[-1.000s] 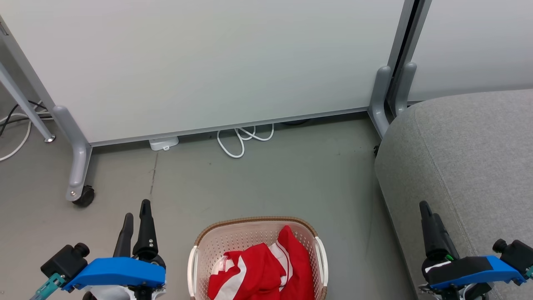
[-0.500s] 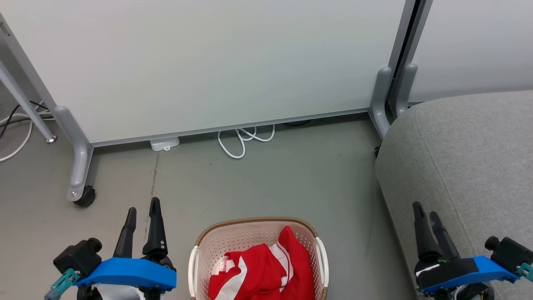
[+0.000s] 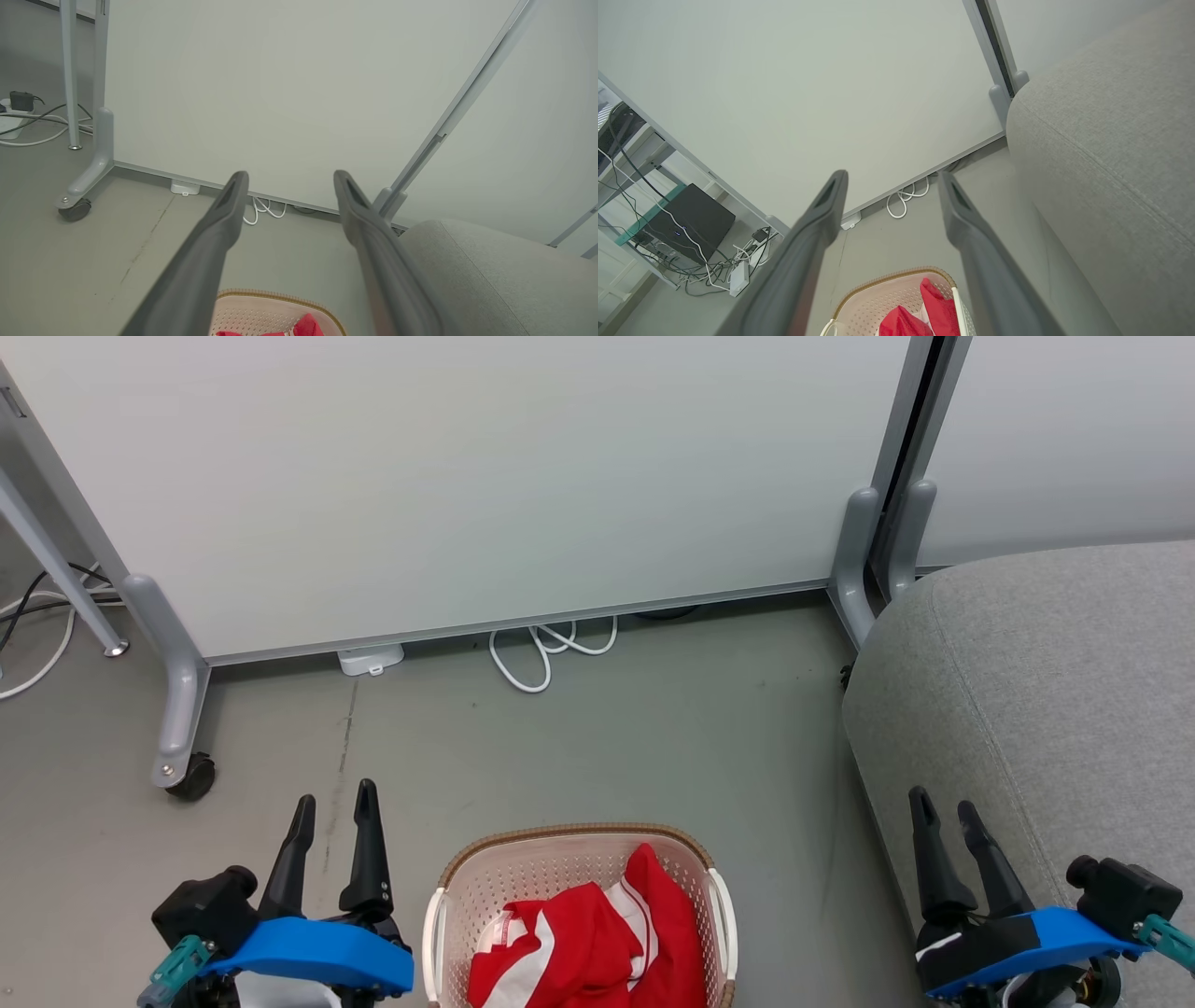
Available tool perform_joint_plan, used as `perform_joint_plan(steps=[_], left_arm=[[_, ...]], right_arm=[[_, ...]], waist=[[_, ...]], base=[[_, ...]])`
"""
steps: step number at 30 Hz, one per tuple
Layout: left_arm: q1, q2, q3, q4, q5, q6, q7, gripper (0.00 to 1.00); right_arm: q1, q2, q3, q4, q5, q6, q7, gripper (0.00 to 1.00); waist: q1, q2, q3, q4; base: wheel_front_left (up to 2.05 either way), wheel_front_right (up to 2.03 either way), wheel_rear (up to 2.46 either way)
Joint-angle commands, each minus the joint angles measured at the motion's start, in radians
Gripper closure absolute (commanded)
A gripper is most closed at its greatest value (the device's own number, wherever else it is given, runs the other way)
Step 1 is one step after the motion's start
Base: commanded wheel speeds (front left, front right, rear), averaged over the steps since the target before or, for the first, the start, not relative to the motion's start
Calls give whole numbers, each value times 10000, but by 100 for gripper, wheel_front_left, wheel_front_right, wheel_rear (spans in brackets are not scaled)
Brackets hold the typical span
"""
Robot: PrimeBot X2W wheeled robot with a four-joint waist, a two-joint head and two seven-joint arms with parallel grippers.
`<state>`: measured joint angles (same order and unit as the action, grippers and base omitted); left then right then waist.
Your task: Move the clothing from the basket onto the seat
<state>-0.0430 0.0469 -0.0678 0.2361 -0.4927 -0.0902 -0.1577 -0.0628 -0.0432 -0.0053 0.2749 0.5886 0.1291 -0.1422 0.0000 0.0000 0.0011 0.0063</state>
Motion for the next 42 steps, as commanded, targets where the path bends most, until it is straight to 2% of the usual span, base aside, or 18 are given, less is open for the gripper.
perform_joint_plan(steps=[1, 22, 42], left_arm=[[-121, 54, -30, -31, 267, -60, -90, 0], [-164, 51, -287, 277, 2004, -64, -578, 0], [-151, 49, -447, 365, 3183, -63, -949, 0]], right_arm=[[-185, -77, 19, -111, -276, 16, -75, 0], [-106, -89, 1, -229, -2189, 20, -296, 0], [-75, -96, 29, -173, -3529, 25, -527, 0]], waist=[[0, 0, 1, 4], [0, 0, -14, 29], [0, 0, -50, 45]], base=[[0, 0, 0], [0, 0, 0], [0, 0, 0]])
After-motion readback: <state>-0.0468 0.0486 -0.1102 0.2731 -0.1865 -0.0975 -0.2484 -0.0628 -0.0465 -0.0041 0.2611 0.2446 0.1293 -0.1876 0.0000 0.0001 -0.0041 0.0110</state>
